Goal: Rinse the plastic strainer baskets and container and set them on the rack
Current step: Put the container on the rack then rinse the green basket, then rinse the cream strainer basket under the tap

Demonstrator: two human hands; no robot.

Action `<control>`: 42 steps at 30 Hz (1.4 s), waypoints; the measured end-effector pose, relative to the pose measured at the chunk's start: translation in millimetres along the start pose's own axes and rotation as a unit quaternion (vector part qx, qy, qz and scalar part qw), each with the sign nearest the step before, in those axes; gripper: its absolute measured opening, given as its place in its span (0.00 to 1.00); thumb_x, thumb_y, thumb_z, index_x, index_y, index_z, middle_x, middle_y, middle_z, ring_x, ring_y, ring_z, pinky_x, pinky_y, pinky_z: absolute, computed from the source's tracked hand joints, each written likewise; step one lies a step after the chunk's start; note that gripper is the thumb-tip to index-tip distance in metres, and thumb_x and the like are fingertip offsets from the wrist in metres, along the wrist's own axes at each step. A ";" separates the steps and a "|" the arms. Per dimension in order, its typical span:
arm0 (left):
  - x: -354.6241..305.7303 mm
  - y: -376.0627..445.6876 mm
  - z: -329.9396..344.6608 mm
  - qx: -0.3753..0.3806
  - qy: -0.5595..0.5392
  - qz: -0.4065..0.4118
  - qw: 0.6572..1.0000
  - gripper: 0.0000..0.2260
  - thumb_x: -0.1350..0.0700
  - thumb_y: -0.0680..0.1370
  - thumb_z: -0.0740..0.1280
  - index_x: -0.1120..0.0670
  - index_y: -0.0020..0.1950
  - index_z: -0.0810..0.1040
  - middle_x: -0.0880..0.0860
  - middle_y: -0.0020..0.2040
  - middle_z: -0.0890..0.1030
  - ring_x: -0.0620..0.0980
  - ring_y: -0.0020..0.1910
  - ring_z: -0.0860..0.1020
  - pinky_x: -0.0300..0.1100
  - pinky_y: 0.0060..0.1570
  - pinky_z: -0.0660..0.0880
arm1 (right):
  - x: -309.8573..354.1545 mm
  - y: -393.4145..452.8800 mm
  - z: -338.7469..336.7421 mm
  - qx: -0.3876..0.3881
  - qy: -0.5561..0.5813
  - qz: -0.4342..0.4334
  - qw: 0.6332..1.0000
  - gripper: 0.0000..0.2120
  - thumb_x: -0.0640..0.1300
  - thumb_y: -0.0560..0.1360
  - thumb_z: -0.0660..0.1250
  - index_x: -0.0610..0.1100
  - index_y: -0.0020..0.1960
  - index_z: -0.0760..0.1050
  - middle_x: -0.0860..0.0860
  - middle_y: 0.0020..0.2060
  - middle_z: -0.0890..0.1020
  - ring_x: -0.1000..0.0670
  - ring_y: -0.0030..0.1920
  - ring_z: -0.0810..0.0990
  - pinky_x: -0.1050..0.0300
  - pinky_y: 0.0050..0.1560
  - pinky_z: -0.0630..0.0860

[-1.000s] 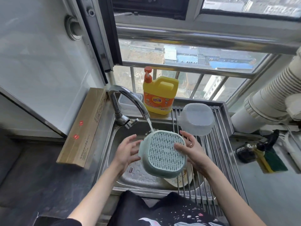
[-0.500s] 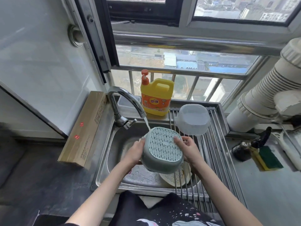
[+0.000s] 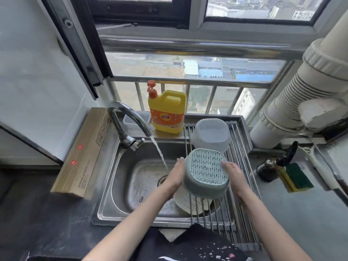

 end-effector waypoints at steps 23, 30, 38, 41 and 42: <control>22.4 64.6 48.9 0.052 0.312 0.067 0.946 0.31 0.41 0.76 0.41 0.49 0.79 0.47 0.47 0.77 0.41 0.53 0.76 0.37 0.65 0.73 0.44 | -11.9 45.5 -17.3 -0.087 -0.198 -0.064 0.974 0.24 0.49 0.82 0.55 0.41 0.75 0.58 0.43 0.69 0.70 0.44 0.67 0.71 0.58 0.57 0.66; 36.6 51.9 4.2 -0.107 -0.072 0.030 0.991 0.07 0.58 0.79 0.61 0.56 0.54 0.77 0.54 0.53 0.80 0.50 0.48 0.79 0.41 0.45 0.76 | 3.8 29.9 12.7 -0.200 -0.343 -0.248 0.884 0.13 0.40 0.78 0.62 0.43 0.62 0.71 0.48 0.57 0.77 0.46 0.61 0.72 0.44 0.63 0.67; 106.5 58.9 -29.4 0.003 0.091 -0.156 0.984 0.04 0.56 0.76 0.61 0.56 0.47 0.74 0.56 0.44 0.78 0.53 0.41 0.76 0.39 0.34 0.68 | -10.7 -24.3 96.6 0.033 -0.371 -0.350 0.859 0.17 0.30 0.71 0.64 0.40 0.58 0.75 0.47 0.51 0.80 0.48 0.52 0.78 0.53 0.54 0.76; 122.4 66.7 -24.8 0.038 0.139 -0.171 0.975 0.05 0.58 0.75 0.62 0.54 0.39 0.72 0.55 0.39 0.76 0.52 0.40 0.75 0.38 0.35 0.68 | -28.4 -30.4 111.5 0.107 -0.407 -0.281 0.863 0.17 0.33 0.74 0.59 0.41 0.62 0.73 0.46 0.57 0.78 0.46 0.58 0.75 0.53 0.58 0.73; 128.8 70.8 -21.8 0.045 0.150 -0.173 0.972 0.06 0.59 0.74 0.63 0.53 0.37 0.72 0.54 0.36 0.75 0.51 0.40 0.74 0.38 0.35 0.68 | -33.3 -30.6 116.0 0.133 -0.434 -0.262 0.851 0.18 0.34 0.74 0.58 0.41 0.63 0.71 0.46 0.58 0.77 0.45 0.59 0.74 0.51 0.58 0.73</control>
Point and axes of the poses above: each hand's wrist, its own y-axis towards the middle knuckle, its own z-axis out of the palm, x = y × z, the point moved 1 cm from there along y, towards the middle knuckle
